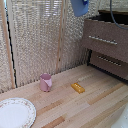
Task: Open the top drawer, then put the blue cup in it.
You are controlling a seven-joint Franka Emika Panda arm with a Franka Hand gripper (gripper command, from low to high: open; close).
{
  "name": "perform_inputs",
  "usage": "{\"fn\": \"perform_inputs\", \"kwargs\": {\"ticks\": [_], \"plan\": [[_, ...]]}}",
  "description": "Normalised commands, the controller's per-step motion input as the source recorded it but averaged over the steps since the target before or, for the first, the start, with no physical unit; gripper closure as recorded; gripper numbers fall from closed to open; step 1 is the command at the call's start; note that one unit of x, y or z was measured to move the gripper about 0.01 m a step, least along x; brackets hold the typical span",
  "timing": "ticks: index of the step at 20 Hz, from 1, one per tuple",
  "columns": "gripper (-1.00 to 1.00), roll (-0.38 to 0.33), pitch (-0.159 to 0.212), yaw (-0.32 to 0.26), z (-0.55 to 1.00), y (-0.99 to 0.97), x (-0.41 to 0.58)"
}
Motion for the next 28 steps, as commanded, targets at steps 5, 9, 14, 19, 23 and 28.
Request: {"fn": "perform_inputs", "kwargs": {"ticks": [5,9,14,19,23,28], "plan": [[1.00,0.131,0.018,0.000,0.73,-0.97,0.000],[1.00,0.156,0.011,0.000,0.68,-0.92,-0.031],[1.00,0.201,-0.021,-0.010,0.23,-0.78,-0.224],[1.00,0.191,-0.030,-0.055,-0.05,-0.65,-0.330],[1.00,0.111,-0.052,-0.098,-0.24,-0.45,-0.223],[-1.00,0.084,-0.091,-0.015,-0.35,-0.06,-0.007]]}}
